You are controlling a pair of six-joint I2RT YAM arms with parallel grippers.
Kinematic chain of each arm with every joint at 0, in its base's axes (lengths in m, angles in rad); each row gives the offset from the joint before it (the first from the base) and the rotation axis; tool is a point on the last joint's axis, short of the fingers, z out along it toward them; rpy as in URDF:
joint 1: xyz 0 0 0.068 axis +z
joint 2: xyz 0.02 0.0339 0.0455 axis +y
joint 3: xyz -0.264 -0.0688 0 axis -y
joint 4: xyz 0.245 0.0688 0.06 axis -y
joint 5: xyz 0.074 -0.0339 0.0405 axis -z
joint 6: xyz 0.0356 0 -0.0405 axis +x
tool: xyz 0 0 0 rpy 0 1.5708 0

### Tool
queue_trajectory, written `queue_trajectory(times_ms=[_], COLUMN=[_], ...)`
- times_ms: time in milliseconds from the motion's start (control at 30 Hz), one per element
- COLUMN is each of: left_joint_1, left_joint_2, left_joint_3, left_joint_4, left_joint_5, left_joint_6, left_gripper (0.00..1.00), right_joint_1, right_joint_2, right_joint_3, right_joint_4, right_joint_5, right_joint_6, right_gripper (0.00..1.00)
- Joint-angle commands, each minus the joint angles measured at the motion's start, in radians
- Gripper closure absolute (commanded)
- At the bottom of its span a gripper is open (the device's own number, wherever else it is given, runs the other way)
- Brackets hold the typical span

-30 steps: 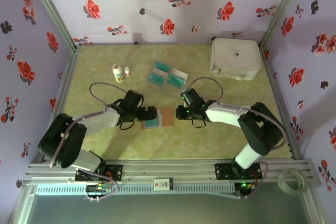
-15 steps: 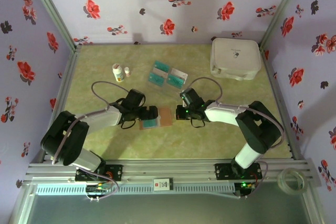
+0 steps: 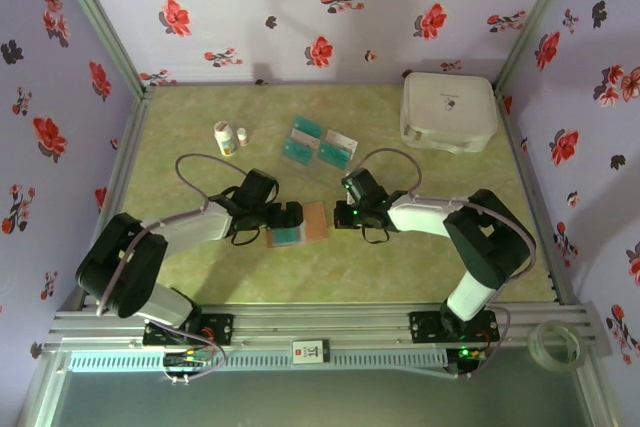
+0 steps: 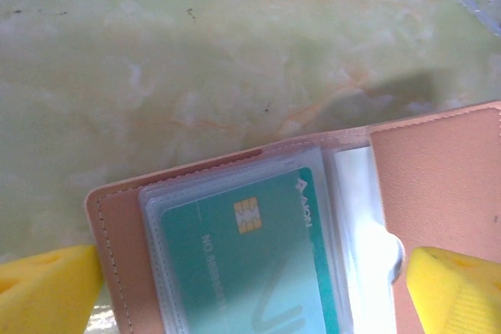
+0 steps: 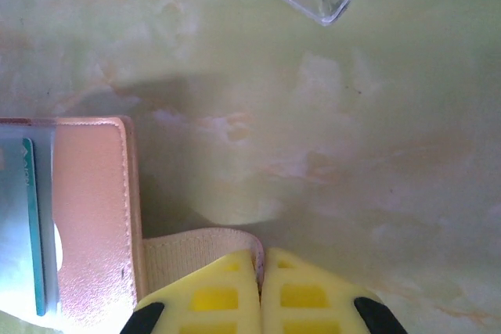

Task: Put the credit cards into the card holder
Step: Close the card holder at the center of the table.

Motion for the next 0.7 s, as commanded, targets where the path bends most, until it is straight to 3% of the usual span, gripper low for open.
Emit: queue_trajectory(times_ms=[0, 267, 467, 667], left_joint_1=[-0.010, -0.016, -0.053, -0.093], left_joint_2=[-0.067, -0.151, -0.115, -0.053], left_joint_3=[0.035, 0.055, 0.106, 0.144], left_joint_4=[-0.024, -0.021, 0.004, 0.035], left_joint_5=[0.023, 0.054, 0.063, 0.061], left_joint_6=[0.017, -0.011, -0.030, -0.046], left_gripper=[0.00, 0.00, 0.00, 0.00], right_joint_1=[0.006, 0.006, 0.006, 0.005], right_joint_2=[0.016, 0.029, 0.030, 0.015], right_joint_3=[0.001, 0.012, 0.034, 0.050], right_joint_4=[0.021, 0.021, 0.007, -0.018], right_joint_5=[-0.015, -0.019, -0.016, -0.004], right_joint_6=[0.020, 0.022, 0.017, 0.011], right_gripper=[1.00, 0.99, 0.96, 0.81])
